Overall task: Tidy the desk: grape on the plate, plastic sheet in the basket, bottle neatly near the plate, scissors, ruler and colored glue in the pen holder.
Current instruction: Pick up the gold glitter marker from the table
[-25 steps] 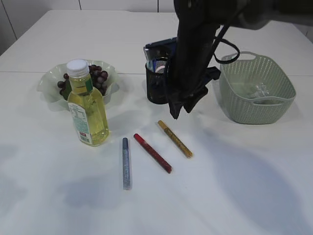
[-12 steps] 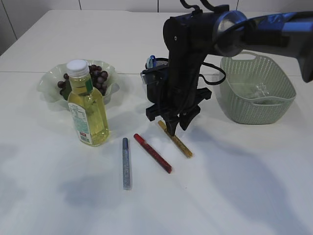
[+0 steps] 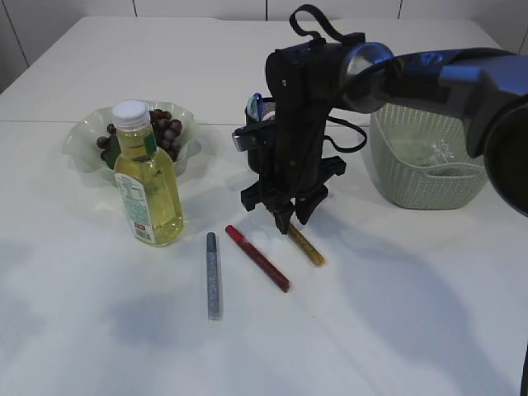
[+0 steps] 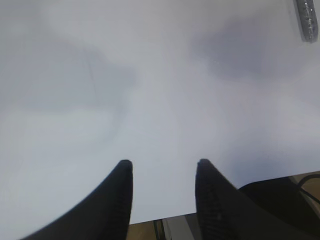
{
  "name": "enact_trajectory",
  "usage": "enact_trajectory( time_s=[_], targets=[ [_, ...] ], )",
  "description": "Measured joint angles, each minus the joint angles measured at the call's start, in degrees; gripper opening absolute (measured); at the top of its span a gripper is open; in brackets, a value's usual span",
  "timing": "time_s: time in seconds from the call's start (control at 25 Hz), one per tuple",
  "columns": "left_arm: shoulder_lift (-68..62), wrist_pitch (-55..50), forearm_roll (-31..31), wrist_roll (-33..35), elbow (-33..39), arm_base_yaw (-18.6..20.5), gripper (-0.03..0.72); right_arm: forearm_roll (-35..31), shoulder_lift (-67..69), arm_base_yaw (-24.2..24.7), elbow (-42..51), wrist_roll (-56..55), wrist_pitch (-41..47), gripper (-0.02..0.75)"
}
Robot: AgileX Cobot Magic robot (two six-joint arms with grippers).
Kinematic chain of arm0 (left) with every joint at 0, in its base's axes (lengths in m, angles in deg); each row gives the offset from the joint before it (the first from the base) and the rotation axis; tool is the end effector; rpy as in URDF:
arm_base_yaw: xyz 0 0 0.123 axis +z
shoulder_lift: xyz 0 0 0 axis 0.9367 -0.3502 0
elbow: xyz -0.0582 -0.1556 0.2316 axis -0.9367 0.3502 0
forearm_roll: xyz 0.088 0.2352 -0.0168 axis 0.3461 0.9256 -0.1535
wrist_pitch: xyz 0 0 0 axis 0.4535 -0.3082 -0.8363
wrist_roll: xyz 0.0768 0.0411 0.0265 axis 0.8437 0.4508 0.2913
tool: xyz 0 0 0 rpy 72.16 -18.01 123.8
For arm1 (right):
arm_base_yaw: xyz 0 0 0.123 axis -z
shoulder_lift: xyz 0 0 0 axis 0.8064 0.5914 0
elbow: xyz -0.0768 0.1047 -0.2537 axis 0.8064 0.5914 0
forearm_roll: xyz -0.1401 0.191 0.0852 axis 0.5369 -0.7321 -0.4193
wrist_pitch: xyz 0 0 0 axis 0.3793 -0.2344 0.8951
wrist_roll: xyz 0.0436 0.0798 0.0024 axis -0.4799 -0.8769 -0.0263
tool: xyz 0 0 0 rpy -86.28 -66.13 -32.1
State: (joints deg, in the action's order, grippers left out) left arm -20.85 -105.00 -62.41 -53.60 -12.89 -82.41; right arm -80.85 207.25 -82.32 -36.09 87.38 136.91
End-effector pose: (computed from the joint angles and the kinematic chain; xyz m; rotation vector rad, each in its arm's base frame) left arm 0.1931 -0.0506 0.2601 0.1310 2.8604 -0.1712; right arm 0.4254 0.2325 0.1505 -0.7557 2.9840 0.0376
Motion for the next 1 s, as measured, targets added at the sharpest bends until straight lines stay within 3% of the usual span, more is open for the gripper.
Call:
enact_trajectory(
  time_s=[0.76,1.0],
  targets=[
    [0.0,0.13,0.0,0.13,0.0,0.0,0.308,0.47,3.03,0.0,-0.24,-0.88,-0.21,0.298],
    [0.0,0.13,0.0,0.13,0.0,0.0,0.308,0.47,3.03,0.0,-0.24,-0.91,-0.21,0.197]
  ],
)
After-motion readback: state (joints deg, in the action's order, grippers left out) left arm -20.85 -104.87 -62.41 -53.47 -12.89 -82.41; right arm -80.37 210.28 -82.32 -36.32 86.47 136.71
